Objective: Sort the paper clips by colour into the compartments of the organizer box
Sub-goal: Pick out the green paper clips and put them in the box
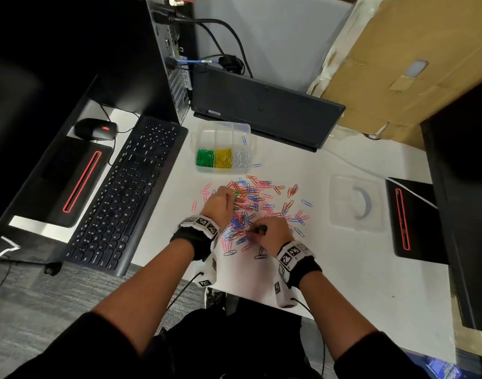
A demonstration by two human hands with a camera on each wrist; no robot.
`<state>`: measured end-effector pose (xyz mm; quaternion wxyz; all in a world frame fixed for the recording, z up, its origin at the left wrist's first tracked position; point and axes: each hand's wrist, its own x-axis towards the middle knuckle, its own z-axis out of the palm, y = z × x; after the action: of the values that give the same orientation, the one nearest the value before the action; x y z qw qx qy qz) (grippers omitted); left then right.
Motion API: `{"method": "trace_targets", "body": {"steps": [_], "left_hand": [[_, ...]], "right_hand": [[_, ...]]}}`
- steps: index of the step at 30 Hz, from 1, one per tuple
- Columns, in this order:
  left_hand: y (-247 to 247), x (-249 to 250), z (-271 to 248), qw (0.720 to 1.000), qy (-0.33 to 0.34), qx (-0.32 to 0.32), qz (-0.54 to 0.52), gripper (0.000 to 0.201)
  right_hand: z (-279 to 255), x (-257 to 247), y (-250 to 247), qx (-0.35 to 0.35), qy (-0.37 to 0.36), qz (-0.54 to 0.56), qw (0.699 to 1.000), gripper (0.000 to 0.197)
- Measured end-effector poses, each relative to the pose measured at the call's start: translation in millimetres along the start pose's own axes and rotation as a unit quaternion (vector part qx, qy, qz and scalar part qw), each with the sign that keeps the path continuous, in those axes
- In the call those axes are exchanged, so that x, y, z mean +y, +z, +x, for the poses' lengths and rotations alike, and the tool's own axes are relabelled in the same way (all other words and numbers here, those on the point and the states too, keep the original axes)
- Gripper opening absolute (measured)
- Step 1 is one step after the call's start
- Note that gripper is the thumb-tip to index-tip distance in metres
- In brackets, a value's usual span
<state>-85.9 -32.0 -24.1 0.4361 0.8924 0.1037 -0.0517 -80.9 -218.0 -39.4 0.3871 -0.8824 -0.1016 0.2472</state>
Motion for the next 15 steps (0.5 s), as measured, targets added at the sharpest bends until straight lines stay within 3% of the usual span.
{"method": "trace_targets", "body": {"steps": [6, 9, 11, 12, 14, 15], "left_hand": [[-0.7, -8.4, -13.6, 0.999, -0.023, 0.02, -0.016, 0.015], [0.0, -10.6, -15.0, 0.998, -0.045, 0.03, -0.021, 0.018], [-2.0, -9.1, -16.3, 0.997, -0.051, 0.042, -0.025, 0.02], [-3.6, -8.1, -17.0, 0.997, -0.053, 0.045, -0.032, 0.022], [-4.7, -8.7, -17.6, 0.996, -0.06, 0.041, -0.049, 0.027], [-4.2, -10.1, -17.7, 0.996, -0.064, 0.032, -0.058, 0.031]], "right_hand": [[1.7, 1.2, -5.5, 0.015, -0.025, -0.04, 0.999, 0.005], [-0.1, 6.5, -12.6, 0.022, 0.011, -0.002, 1.0, 0.008], [-1.8, 6.5, -19.9, 0.011, 0.068, 0.113, 0.991, 0.012], [-4.1, 4.1, -23.3, 0.006, 0.112, 0.228, 0.967, 0.012], [-8.7, 0.0, -28.4, -0.013, 0.177, 0.444, 0.878, 0.011], [-9.1, -0.5, -29.4, -0.018, 0.193, 0.501, 0.843, 0.016]]}}
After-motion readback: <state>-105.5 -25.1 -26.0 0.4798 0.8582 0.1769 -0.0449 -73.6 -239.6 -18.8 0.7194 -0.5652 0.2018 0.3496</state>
